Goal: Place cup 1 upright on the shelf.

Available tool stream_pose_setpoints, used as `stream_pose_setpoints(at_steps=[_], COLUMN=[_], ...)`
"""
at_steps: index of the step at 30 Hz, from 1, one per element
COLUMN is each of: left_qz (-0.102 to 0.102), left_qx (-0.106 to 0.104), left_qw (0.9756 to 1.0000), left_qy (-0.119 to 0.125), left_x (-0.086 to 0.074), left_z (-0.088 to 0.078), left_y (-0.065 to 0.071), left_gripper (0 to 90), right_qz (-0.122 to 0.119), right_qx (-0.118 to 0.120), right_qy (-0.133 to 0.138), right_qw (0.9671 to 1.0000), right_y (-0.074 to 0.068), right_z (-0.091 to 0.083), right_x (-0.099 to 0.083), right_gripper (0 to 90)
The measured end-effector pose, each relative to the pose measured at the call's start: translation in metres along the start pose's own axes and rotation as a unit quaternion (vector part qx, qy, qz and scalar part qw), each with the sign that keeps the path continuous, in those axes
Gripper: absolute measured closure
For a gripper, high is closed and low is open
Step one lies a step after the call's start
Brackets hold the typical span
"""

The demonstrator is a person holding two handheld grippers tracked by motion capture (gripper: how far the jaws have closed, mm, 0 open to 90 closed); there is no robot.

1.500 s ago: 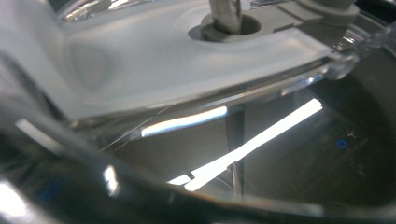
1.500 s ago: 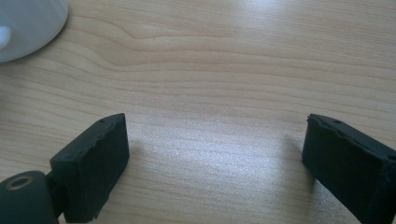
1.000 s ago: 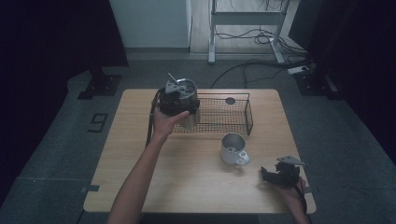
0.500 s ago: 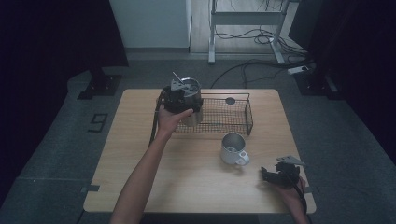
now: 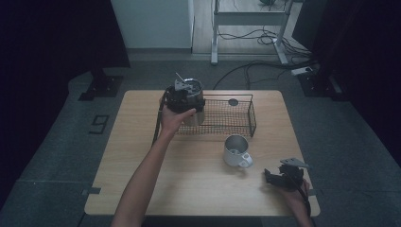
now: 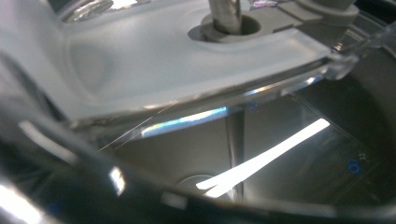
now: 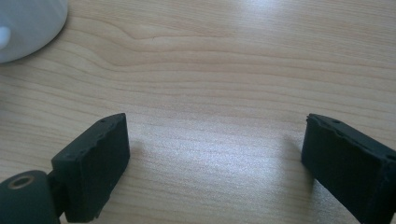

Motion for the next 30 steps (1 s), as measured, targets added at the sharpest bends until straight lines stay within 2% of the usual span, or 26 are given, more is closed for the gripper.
stream_pose_setpoints(at_steps=[10,14,24,30], left_qz=[0.004,-0.003,-0.008,-0.008], left_qx=[0.006,0.007,0.015,0.028], left_qw=[1.0,1.0,0.9998,0.9994], left_qy=[-0.003,-0.001,-0.008,-0.018], left_x=[0.005,0.006,0.004,-0.001], left_z=[0.009,0.012,0.022,0.031], left_y=[-0.004,-0.009,-0.021,-0.025], left_gripper=[4.3,4.3,4.2,4.2], right_qz=[0.0,0.001,0.001,0.001], right_qx=[0.0,-0.001,-0.001,-0.001], right_qy=[0.0,0.0,0.0,0.0], right_qw=[1.0,1.0,1.0,1.0], right_y=[0.0,0.0,0.0,0.0], right_z=[0.0,0.0,0.0,0.0], right_x=[0.0,0.0,0.0,0.0], right_gripper=[7.8,8.2,8.3,8.4])
Point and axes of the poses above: each handheld gripper's, and its own axes: z roughly forward along the jaws, x roughly out of its top, y roughly to its right, the point moved 5 cm from there along z, roughly forward along the jaws, and after that the axes turned 10 degrees about -x, right-handed, at the moved point
